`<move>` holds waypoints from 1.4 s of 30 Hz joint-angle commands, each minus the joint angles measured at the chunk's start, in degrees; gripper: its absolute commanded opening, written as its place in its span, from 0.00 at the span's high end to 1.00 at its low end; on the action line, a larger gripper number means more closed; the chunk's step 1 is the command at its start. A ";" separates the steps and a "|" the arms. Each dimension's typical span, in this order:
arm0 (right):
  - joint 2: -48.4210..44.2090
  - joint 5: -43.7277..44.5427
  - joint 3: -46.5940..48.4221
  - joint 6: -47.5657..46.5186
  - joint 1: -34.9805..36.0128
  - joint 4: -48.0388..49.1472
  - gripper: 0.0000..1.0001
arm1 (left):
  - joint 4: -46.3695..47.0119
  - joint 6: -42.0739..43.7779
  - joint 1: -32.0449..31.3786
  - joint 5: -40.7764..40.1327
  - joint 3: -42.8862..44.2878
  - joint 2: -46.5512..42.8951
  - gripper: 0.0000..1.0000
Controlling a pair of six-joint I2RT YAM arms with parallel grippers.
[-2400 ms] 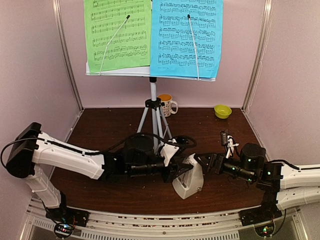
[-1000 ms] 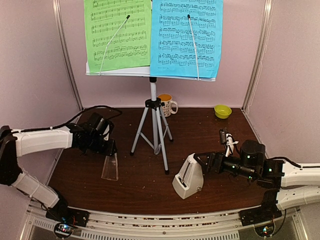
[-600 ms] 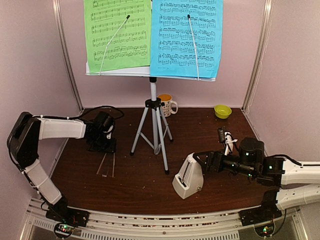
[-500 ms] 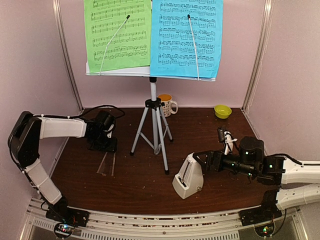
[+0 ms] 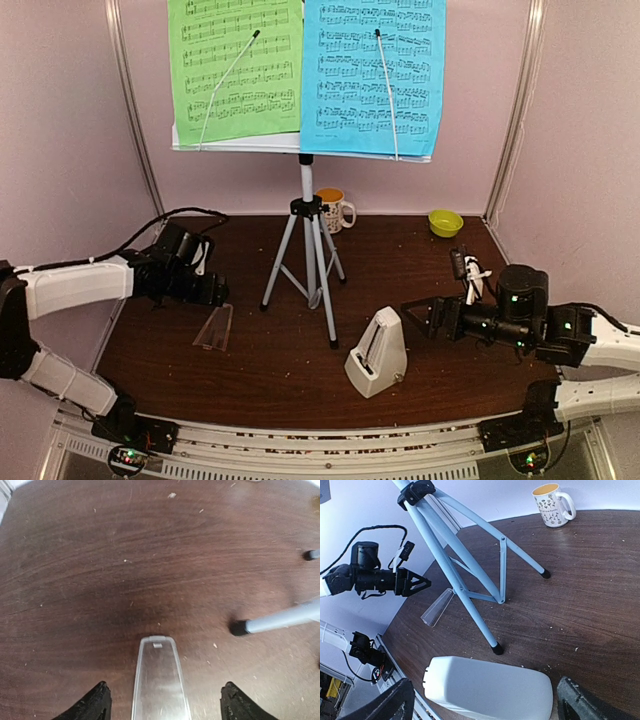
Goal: Set up the instrument practice props
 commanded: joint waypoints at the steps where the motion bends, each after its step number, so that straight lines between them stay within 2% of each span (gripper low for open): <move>1: -4.01 2.06 -4.12 2.57 -0.30 -5.04 0.01 | 8.91 2.58 -2.71 3.13 -7.78 -9.09 0.25; 5: -5.03 2.91 -8.50 5.34 -0.26 -7.06 0.11 | 15.94 5.01 -7.75 5.62 -13.10 -15.07 0.28; 8: -3.83 1.29 -11.92 7.60 -0.21 -5.65 0.20 | 20.96 7.50 -12.64 6.57 -15.22 -16.40 0.30; 13: -0.57 -0.57 -17.05 10.20 0.52 0.85 0.39 | 26.06 8.31 -15.91 9.30 -14.92 -12.33 0.36; 18: 4.00 -1.93 -19.41 11.14 1.03 7.57 0.50 | 29.70 11.84 -22.48 9.58 -11.45 -5.22 0.43; 25: 11.49 -2.78 -18.35 10.56 1.46 13.82 0.55 | 36.62 16.63 -30.01 12.62 -6.39 6.16 0.55; 31: 16.05 -1.45 -15.92 9.98 1.39 16.38 0.58 | 38.17 17.61 -33.07 14.22 -1.26 13.82 0.57; 42: 22.19 0.45 -11.20 5.80 -1.31 18.58 0.60 | 41.21 19.08 -34.84 14.39 1.04 20.64 0.57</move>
